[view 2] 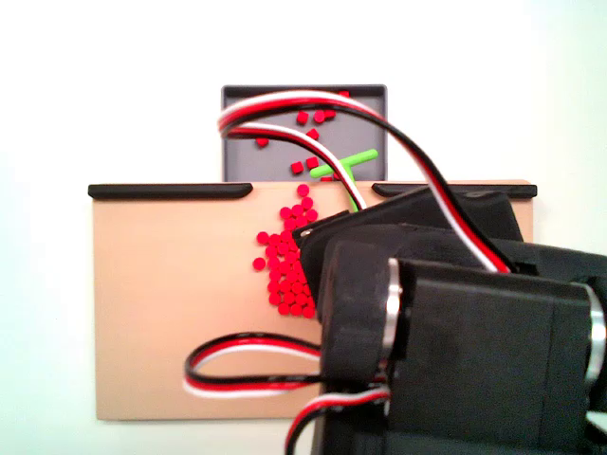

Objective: Push granules from right to the grey container

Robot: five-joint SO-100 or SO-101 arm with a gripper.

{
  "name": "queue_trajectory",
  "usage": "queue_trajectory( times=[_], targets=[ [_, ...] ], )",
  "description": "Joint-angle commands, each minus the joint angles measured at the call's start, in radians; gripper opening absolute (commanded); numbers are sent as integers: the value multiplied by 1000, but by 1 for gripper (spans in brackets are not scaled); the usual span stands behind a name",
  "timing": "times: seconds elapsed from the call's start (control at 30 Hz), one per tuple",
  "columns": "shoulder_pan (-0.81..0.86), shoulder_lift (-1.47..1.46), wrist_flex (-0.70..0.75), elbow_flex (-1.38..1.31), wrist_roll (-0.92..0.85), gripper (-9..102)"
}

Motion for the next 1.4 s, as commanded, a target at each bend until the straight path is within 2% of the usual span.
queue_trajectory(
  times=[0.0,0.37,0.7,1.0,1.37],
  targets=[
    [-14,126,40,-2,15,0],
    [0,509,69,333,74,0],
    [-28,781,55,647,370,0],
    [-66,853,55,724,443,0],
    [-95,867,55,724,419,0]
  ],
)
